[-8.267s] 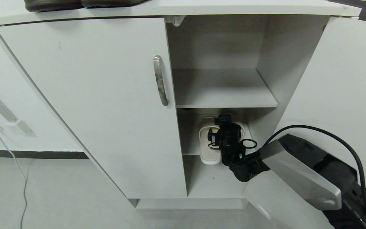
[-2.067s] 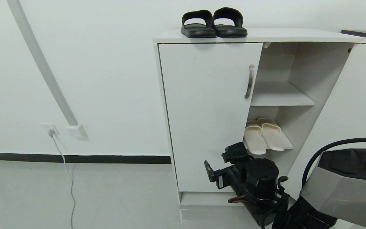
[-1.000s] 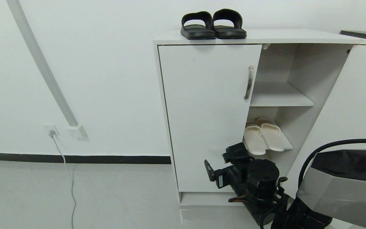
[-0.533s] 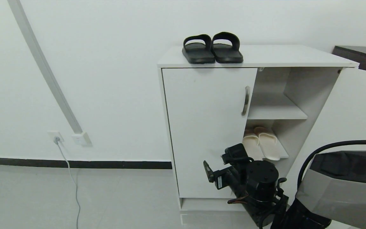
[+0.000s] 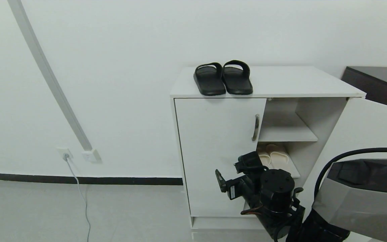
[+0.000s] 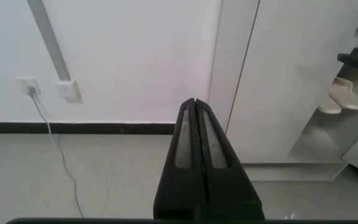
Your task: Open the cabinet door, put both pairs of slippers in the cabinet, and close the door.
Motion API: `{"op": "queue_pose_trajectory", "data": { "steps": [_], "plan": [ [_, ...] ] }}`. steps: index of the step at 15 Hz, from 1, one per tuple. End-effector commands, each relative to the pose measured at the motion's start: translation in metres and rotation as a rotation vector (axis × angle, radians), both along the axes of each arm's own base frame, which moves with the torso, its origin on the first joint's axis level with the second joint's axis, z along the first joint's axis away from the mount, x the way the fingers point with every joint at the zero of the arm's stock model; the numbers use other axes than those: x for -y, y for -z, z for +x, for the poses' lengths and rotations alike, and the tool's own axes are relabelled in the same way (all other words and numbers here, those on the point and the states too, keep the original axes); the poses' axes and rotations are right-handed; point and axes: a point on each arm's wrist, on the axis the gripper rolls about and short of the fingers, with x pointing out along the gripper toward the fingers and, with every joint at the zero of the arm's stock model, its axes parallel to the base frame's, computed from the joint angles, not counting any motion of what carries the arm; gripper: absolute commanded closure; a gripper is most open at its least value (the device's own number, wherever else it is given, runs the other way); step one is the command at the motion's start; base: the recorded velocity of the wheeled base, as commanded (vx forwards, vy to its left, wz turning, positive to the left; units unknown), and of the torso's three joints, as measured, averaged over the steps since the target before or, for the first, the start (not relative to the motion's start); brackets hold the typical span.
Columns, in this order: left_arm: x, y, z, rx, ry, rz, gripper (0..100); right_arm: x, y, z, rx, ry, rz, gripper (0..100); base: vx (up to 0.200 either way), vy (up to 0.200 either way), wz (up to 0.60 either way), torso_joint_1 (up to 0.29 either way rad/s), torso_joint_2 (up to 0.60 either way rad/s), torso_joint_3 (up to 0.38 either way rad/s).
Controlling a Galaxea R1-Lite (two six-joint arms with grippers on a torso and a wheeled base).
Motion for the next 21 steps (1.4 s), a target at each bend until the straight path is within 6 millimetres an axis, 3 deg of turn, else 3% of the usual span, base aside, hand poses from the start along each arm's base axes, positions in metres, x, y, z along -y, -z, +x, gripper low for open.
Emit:
{"op": "queue_pose_trajectory", "data": {
  "steps": [1, 21],
  "plan": [
    [0.0000, 0.0000, 0.0001, -0.002, -0.001, -0.001, 100, 0.0001, -0.0001, 0.0001, 0.001, 0.001, 0.001, 0, 0.000, 0.000, 0.00, 0.178, -0.49, -0.320],
    [0.0000, 0.0002, 0.0001, -0.003, 0.002, 0.015, 100, 0.0001, 0.0031, 0.0001, -0.005, 0.001, -0.006, 0, 0.000, 0.000, 0.00, 0.220, -0.53, -0.312]
  ]
}}
